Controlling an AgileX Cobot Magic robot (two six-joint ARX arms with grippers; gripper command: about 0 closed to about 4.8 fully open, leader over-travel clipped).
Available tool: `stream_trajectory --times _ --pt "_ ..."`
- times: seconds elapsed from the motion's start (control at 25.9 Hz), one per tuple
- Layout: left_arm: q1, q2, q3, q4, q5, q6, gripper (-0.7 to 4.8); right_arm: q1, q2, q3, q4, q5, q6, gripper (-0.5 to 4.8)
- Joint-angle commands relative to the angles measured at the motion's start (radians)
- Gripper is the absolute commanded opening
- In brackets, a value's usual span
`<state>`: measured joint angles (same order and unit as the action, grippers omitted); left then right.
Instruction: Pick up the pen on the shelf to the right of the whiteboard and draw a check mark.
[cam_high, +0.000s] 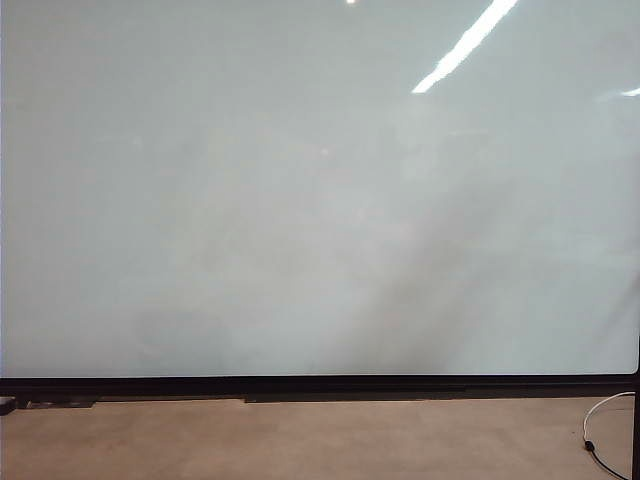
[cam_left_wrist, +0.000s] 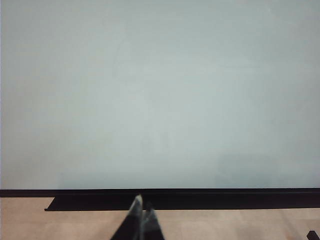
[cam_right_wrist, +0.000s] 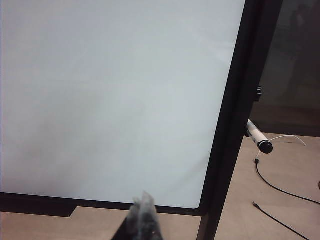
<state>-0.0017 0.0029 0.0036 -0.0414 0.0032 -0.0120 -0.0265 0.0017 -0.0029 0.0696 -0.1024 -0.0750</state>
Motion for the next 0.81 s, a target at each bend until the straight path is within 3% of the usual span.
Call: stream_trajectory --times 0.04,0.58,0.81 --pt "0.0 0.0 0.003 0.013 0.0 0.004 -0.05 0.0 0.0 0.004 0.015 -0.005 0.006 -0.06" --pt "0.0 0.0 0.003 0.013 0.0 0.004 -0.04 0.0 0.0 0.009 -0.014 -0.002 0.023 -0.06" --pt "0.0 0.0 0.003 0.013 0.0 0.004 -0.04 0.0 0.0 0.033 -0.052 0.067 0.022 -0.06"
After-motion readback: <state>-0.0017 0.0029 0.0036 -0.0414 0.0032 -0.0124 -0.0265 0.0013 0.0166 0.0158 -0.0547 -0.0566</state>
